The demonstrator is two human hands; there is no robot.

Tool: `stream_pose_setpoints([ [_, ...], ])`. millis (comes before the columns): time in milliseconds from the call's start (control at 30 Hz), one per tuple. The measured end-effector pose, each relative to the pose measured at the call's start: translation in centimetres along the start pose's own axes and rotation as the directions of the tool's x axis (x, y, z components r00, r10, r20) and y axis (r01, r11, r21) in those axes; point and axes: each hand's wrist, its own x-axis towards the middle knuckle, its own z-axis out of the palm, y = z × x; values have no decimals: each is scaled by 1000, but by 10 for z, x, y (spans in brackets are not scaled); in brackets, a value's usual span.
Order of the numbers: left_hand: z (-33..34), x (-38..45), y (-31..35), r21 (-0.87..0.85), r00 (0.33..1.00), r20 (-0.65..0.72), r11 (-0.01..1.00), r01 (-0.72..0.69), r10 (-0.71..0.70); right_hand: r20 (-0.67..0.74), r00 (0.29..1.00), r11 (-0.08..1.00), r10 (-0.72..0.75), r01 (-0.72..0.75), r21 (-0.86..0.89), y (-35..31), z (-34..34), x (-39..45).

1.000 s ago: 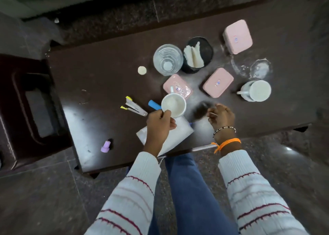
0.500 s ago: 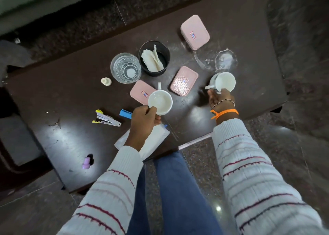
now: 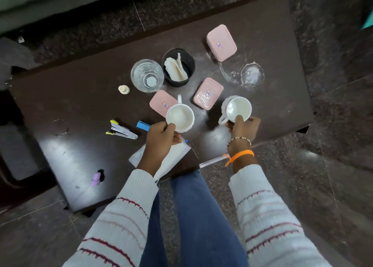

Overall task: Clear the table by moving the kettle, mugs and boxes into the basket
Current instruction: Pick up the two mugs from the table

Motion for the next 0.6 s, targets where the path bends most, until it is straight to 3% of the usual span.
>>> stream_pose_setpoints([
  [133,-29,-18,-10,-152,999,-52,988,-4,-4,92,976,977,-196,202,-68,9,-1,-53],
  [267,-74,-37,-27,-224,977,-210,971,-82,34,281,910,931,-304,346,-115,21,15,-116],
  [467,-172,-72,-61,-343,926,-375,934,-95,-43,553,752,844,-358,514,-152,48,51,-218],
  [600,-248,-101,-96,-377,854,-508,921,-101,-115,686,647,779,-332,598,-187,74,78,-291],
])
